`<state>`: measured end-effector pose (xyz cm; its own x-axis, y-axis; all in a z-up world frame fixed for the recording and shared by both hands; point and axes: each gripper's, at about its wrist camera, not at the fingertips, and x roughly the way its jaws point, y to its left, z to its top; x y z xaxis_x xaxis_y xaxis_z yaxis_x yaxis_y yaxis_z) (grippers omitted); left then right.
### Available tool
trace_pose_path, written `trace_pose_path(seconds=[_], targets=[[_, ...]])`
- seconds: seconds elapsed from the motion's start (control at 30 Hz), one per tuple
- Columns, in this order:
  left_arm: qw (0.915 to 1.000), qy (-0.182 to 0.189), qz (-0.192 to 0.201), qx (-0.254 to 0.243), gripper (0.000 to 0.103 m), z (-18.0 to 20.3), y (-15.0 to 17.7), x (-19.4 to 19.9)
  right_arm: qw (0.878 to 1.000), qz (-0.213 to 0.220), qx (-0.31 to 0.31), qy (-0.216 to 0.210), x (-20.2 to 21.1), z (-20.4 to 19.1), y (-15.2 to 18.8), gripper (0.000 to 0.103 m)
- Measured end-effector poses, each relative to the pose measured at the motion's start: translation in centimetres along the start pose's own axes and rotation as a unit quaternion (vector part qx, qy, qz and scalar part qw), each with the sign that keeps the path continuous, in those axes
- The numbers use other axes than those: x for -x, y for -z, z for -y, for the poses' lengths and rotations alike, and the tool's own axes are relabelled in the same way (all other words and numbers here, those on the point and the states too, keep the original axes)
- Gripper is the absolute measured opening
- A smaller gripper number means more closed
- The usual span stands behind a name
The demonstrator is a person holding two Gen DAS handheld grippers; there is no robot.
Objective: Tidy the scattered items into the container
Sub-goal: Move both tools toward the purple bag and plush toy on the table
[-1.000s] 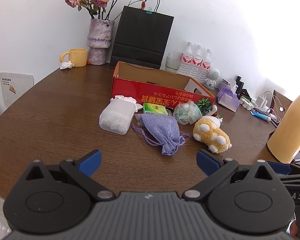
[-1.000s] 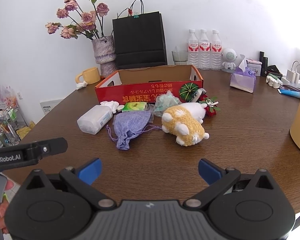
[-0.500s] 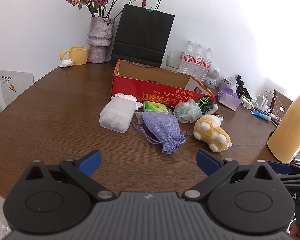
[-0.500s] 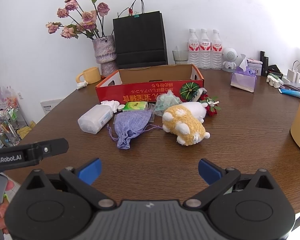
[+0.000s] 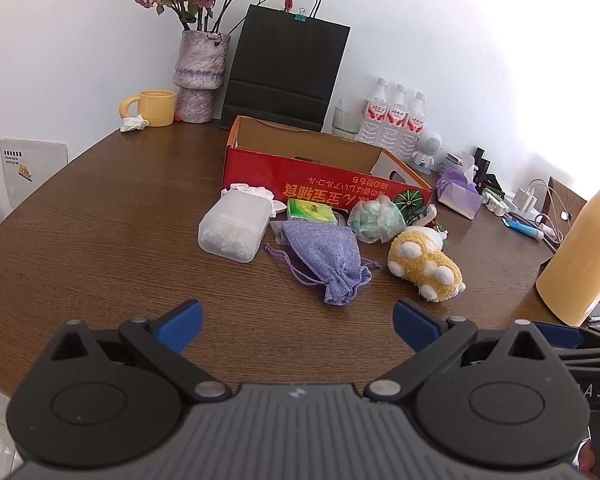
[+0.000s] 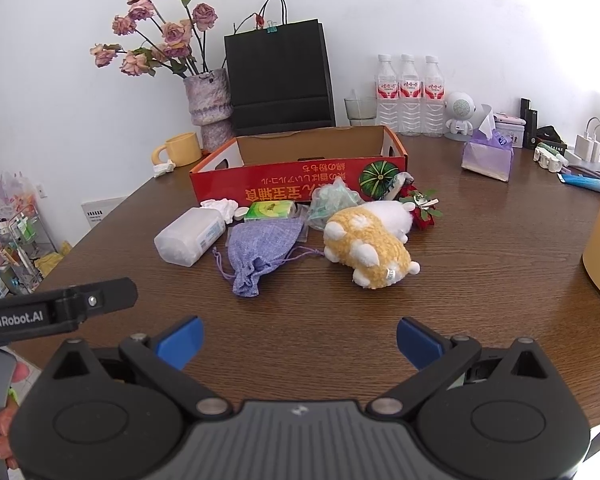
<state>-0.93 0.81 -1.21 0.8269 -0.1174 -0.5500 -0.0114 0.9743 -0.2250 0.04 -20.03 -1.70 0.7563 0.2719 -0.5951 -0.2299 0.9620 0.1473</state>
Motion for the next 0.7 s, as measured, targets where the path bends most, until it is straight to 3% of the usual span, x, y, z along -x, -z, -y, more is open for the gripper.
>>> trace_pose_path(seconds=[0.7], targets=[[0.9993,-0.015,-0.034,0.011,0.103,-0.4,-0.1,-2.7,1.000,-0.019,-0.015,0.001,-2.7,2.2,-0.4,0.103]])
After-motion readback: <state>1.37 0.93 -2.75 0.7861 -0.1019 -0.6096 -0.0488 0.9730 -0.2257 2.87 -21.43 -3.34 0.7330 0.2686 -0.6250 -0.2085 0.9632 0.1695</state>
